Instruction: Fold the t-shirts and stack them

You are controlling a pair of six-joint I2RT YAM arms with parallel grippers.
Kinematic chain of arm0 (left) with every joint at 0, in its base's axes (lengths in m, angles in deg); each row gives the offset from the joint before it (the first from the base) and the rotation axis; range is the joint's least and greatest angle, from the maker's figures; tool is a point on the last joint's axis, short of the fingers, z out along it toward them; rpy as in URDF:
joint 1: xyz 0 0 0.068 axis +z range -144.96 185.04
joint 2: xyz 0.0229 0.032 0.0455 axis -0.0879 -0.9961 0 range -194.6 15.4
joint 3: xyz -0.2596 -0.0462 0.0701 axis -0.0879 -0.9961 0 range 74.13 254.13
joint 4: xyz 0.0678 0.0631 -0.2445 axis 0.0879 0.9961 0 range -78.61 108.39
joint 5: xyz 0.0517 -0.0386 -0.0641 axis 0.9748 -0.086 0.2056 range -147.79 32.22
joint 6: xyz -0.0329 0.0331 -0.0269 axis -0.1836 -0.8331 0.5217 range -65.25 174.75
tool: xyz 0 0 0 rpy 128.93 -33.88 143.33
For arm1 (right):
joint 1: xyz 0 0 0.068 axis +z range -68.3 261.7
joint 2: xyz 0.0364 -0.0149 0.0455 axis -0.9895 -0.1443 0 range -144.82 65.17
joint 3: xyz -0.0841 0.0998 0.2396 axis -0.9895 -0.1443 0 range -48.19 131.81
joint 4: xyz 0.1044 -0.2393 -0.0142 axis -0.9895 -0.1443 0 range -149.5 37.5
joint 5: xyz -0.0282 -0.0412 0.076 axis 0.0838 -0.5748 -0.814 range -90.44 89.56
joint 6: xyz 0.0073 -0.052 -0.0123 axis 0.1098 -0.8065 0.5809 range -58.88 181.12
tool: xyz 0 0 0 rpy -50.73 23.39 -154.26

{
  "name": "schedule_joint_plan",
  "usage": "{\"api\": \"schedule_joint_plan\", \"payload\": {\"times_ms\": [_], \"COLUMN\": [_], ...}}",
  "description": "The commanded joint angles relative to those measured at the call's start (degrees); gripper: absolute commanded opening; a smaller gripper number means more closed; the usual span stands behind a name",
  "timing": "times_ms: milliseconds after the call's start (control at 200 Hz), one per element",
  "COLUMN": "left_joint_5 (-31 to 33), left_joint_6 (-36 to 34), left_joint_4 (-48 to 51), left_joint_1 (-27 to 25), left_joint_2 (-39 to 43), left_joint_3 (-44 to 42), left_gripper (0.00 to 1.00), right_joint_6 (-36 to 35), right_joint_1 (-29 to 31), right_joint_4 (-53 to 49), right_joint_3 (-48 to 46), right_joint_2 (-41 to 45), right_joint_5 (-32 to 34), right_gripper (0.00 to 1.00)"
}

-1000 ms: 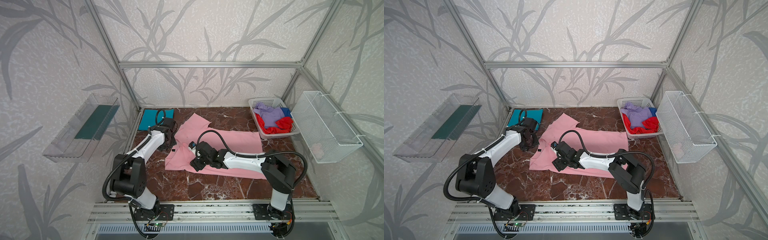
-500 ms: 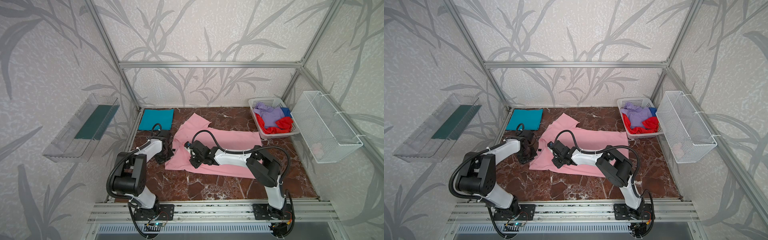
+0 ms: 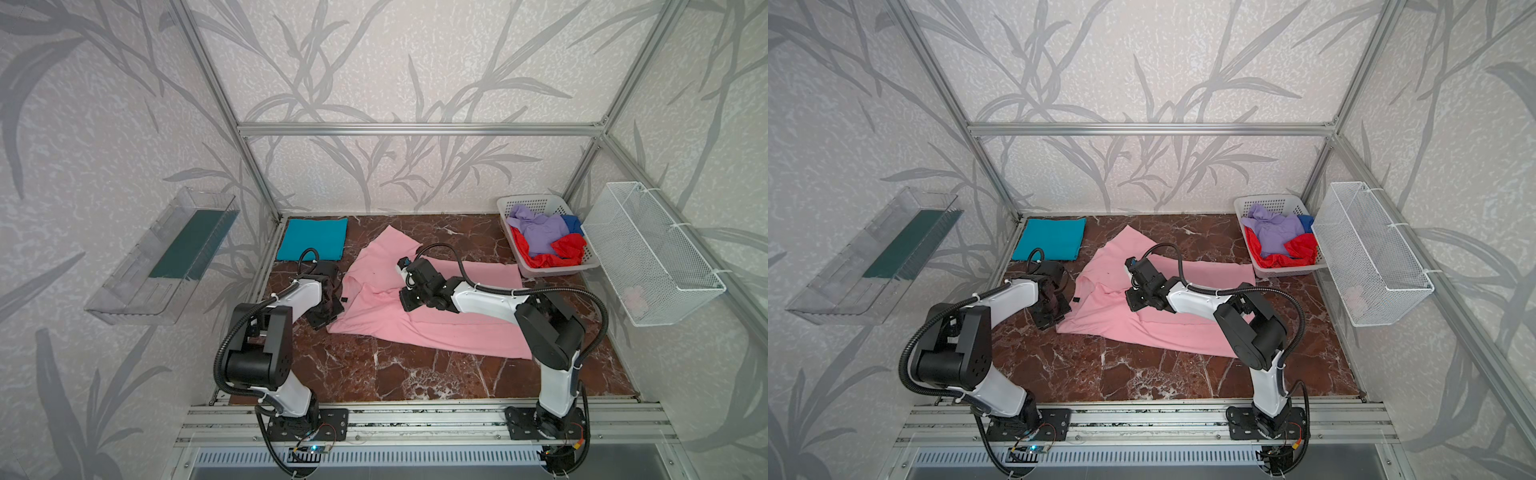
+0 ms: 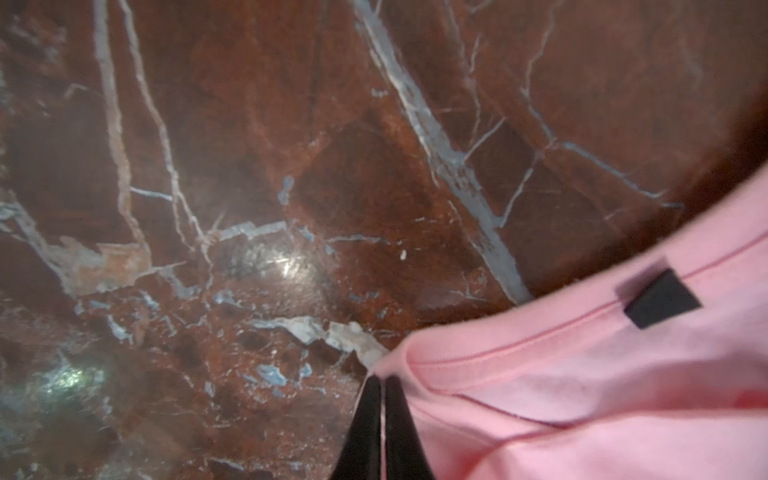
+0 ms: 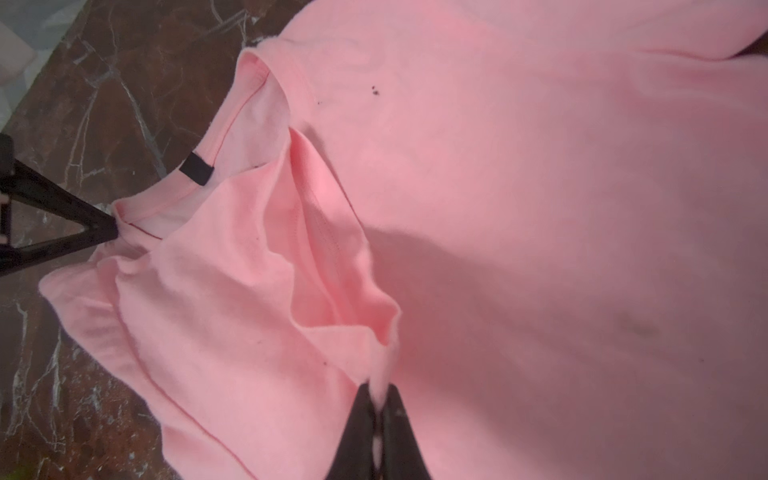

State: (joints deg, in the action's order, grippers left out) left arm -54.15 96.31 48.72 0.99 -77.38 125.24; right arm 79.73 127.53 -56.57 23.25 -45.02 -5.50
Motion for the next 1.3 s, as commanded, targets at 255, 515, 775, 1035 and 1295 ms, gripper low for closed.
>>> {"api": "schedule_joint_plan", "payload": {"times_ms": [255,515,775,1035,1295], "left_joint_5": [3.83,4.02,9.40,12.37,-0.14], "left_joint_6": [-0.08,-0.08,0.70,2.78,2.45], "left_joint_4": [4.67,7.28,14.62,19.60,10.23], "left_joint_1": [0.72,0.70,0.88,0.81,-3.34], "left_joint_2": [-2.70,-2.31,1.85,13.23,16.04], "left_joint_3": [-1.62,-0.79,1.28,2.70,2.83], "left_gripper": [0.07,0.07,0.07,0.20,0.22], "right_joint_6": [4.57,8.81,7.82,6.34,0.52], "right_joint_1": [-1.53,-2.32,-2.41,-2.32,2.36], "right_joint_4": [2.93,2.12,-3.61,-12.12,-12.09], "right_joint_3": [-6.59,-8.85,-7.73,-13.70,-12.35], "right_joint_2": [4.41,4.36,8.91,19.33,15.62], "right_joint_5": [2.98,4.67,4.32,6.24,-3.38], "right_gripper": [0.09,0.57,0.65,0.59,0.51]}}
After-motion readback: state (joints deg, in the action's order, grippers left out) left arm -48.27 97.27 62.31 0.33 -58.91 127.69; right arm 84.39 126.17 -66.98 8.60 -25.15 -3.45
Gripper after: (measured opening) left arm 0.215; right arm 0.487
